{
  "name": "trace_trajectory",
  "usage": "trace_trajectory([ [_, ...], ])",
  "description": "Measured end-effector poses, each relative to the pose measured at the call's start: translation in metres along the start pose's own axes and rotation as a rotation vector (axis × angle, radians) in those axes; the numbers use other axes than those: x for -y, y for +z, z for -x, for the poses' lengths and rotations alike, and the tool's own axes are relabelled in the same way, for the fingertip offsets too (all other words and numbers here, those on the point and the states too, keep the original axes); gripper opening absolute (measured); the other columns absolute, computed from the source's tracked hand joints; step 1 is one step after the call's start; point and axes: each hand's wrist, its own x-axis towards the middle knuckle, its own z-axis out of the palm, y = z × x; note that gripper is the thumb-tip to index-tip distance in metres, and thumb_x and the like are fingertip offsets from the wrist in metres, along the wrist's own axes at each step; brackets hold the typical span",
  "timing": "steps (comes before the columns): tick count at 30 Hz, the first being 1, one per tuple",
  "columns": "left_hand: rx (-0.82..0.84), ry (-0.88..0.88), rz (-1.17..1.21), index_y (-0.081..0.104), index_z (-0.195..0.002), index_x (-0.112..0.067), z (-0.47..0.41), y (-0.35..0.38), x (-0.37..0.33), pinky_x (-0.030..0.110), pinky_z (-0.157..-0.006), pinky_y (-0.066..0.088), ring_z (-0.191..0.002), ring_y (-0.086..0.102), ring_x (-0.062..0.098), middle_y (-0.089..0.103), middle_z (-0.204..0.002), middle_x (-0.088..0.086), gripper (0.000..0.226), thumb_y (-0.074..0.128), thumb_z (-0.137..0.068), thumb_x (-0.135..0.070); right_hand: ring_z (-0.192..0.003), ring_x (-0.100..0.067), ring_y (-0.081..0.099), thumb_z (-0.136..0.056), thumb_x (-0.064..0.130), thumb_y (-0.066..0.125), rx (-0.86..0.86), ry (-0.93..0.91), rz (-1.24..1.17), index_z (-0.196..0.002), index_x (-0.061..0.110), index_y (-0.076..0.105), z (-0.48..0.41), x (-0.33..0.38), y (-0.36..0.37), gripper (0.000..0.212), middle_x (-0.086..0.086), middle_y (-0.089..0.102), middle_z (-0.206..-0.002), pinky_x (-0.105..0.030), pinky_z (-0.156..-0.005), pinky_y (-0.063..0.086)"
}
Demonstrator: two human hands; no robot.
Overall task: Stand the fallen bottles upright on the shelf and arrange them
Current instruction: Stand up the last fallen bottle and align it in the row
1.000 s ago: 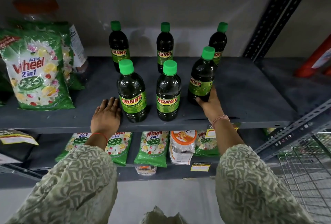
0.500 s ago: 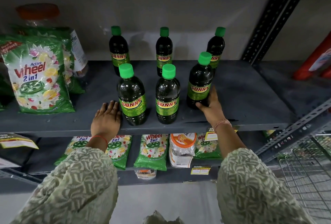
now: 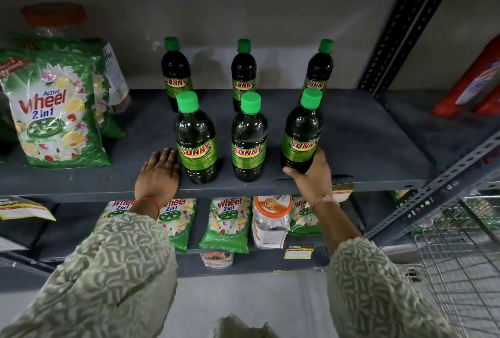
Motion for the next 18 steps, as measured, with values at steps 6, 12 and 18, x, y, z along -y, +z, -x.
trace_trajectory([
  [6,0.012,0.003,-0.005,0.018,-0.146,-0.016,-0.001,-0.001,0.0,0.04,-0.12,0.01,-0.146,0.01,0.025,0.014,-0.158,0.003,0.05,0.024,-0.097,-0.029,-0.115,-0.029,0.052,-0.065,0.013,0.08,0.004,-0.011,0.0,-0.125,0.005,0.042,0.009,-0.001,-0.003,0.071,-0.015,0.055,-0.123,-0.029,-0.091,0.039],
  [12,0.011,0.004,0.006,0.017,-0.145,-0.016,0.001,-0.002,-0.001,0.039,-0.12,0.009,-0.146,0.01,0.025,0.014,-0.158,0.003,0.05,0.024,-0.097,-0.029,-0.116,-0.029,0.051,-0.065,0.012,0.08,0.006,-0.003,-0.002,-0.126,0.004,0.042,0.012,-0.003,-0.003,0.072,-0.015,0.055,-0.124,-0.028,-0.092,0.039],
  [18,0.014,0.002,0.021,0.017,-0.146,-0.015,-0.001,-0.003,0.0,0.041,-0.12,0.009,-0.146,0.01,0.027,0.014,-0.158,0.005,0.05,0.024,-0.098,-0.029,-0.118,-0.029,0.05,-0.066,0.011,0.079,0.02,-0.011,-0.007,-0.127,0.004,0.04,0.014,-0.003,-0.005,0.073,-0.015,0.054,-0.126,-0.03,-0.094,0.039],
])
